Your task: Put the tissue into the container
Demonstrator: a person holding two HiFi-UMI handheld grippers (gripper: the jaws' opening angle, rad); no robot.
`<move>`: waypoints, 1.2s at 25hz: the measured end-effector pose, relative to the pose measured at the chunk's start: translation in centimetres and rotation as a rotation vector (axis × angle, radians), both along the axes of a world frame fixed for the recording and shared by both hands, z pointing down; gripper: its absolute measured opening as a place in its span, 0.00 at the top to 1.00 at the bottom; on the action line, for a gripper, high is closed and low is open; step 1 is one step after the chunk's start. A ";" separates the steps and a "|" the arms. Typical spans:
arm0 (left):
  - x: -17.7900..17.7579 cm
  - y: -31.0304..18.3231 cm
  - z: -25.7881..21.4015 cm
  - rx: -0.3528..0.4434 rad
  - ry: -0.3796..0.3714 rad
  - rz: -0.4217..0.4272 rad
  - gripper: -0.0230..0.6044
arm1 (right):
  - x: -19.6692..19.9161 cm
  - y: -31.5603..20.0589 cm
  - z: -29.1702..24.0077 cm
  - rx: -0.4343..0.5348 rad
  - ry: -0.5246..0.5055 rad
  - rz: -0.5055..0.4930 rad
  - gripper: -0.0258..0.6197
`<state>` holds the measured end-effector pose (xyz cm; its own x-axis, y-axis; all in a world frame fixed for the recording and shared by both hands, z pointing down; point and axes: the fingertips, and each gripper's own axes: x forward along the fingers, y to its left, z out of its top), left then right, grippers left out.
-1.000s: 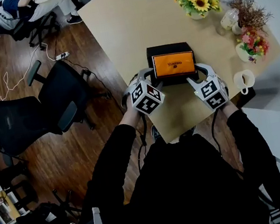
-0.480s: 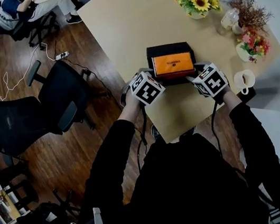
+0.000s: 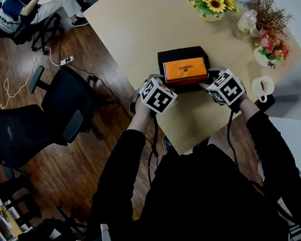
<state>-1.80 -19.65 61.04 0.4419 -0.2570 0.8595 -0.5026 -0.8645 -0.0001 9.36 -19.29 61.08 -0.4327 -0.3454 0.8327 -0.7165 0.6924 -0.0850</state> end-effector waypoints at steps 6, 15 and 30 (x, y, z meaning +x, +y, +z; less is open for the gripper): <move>-0.2 0.0 -0.1 0.037 0.008 -0.009 0.70 | 0.1 0.1 -0.2 0.024 -0.007 0.012 0.64; -0.4 0.1 -0.2 0.060 0.005 -0.021 0.70 | 0.4 0.1 -0.4 0.045 -0.003 0.017 0.64; 0.5 -0.6 -5.4 0.228 0.157 -0.114 0.70 | 0.7 0.8 -2.3 0.099 -0.027 0.052 0.64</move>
<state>-1.33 -20.27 55.63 0.5220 -0.4911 0.6974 -0.6053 -0.7893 -0.1028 10.07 -18.51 58.78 -0.4341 -0.4481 0.7815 -0.7497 0.6607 -0.0375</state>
